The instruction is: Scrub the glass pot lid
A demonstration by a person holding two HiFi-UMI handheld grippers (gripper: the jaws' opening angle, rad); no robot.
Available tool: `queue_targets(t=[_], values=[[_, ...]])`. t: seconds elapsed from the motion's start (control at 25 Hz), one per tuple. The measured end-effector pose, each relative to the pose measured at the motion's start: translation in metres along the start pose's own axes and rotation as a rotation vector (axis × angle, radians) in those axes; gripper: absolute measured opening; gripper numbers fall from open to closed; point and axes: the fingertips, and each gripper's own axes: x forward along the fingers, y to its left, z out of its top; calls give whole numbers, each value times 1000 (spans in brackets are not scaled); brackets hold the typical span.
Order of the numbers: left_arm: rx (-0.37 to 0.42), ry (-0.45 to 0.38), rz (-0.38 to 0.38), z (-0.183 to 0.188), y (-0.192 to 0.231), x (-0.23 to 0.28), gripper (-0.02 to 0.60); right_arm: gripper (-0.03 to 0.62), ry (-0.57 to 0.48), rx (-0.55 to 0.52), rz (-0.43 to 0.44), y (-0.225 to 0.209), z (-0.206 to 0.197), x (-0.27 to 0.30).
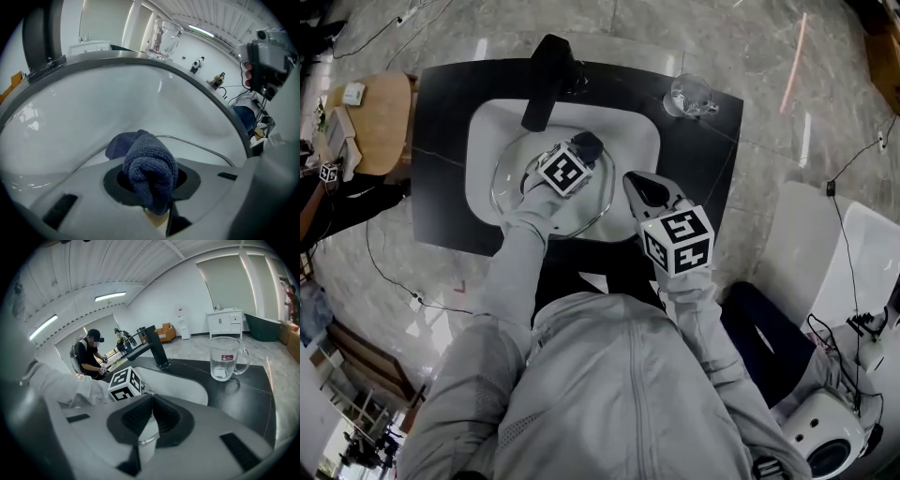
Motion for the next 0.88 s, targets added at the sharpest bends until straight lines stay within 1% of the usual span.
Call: queue_targets(t=[0.08,0.16,0.24,0.32,0.36,0.48,0.64,0.88], values=[[17,31,-24,-5,-7,-3,87,29,2,-15,11,3,3,1],[39,68,-22,-14,-8,-6,87,29,3,-32,22,7,7,2],[52,101,-7,-23,-4,-12,87,29,4,-53,32,11,12,6],[59,133,31,-34,6,-23,87,30,4,-77,39,17,17,10],[55,142,39,-40,10,-26,87,29,4,-90,41,19,20,12],[13,138,28,-57,16,-30,87,30,13,-112,58,28,23,17],[-34,152,53,-74,31,-44,87,30,30,-127,86,39,24,25],[-75,204,144,-105,62,-72,87,29,43,-147,116,52,26,36]])
